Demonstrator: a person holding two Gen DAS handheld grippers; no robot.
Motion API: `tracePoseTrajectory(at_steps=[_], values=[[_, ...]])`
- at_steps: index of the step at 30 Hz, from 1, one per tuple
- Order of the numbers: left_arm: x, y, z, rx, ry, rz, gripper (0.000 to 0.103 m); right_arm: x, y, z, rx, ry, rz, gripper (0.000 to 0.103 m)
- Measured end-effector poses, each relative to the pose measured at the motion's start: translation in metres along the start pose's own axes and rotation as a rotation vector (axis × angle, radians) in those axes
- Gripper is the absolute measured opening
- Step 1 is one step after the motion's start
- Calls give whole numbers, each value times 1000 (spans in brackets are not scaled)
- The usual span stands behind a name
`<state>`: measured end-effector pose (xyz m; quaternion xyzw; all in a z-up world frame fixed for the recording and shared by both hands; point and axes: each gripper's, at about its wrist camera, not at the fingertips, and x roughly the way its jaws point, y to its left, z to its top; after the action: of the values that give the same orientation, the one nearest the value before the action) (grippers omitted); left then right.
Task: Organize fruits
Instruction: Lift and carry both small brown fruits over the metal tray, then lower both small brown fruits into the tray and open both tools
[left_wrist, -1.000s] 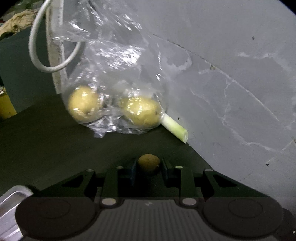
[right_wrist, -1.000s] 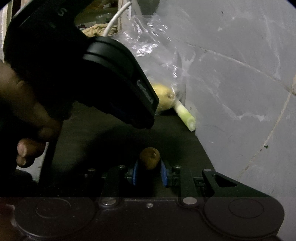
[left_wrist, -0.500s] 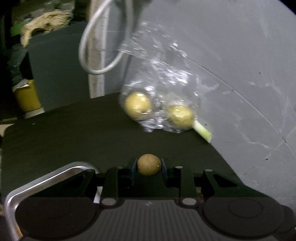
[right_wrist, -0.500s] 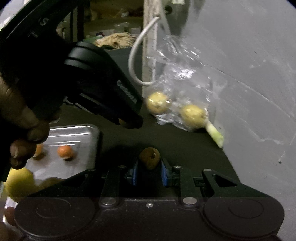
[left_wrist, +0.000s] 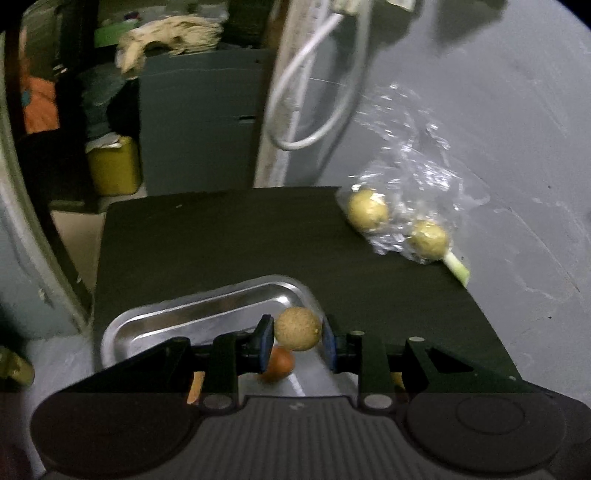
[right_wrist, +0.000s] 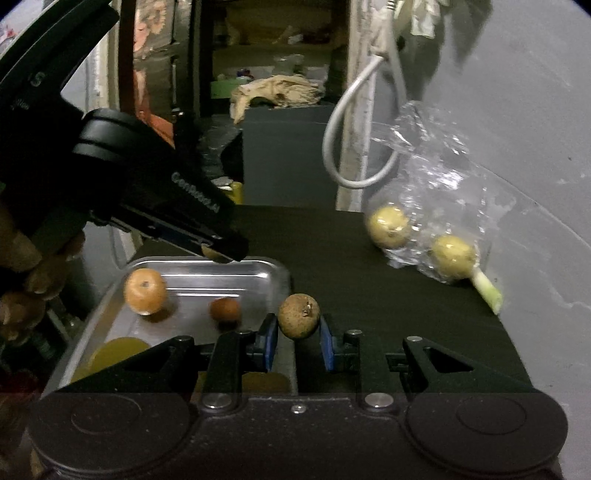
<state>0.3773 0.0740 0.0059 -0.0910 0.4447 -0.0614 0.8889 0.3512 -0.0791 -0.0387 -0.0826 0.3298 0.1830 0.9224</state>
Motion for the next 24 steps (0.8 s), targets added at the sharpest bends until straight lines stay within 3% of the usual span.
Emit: tracePoseTrajectory(at_steps=[15,24], values=[[-26,56,-37,-191,-5,113,31,3,43,10,-83,19,54,27],[-26,66,-47,-228,9,140,31,17,49,10,-77,52,76,27]])
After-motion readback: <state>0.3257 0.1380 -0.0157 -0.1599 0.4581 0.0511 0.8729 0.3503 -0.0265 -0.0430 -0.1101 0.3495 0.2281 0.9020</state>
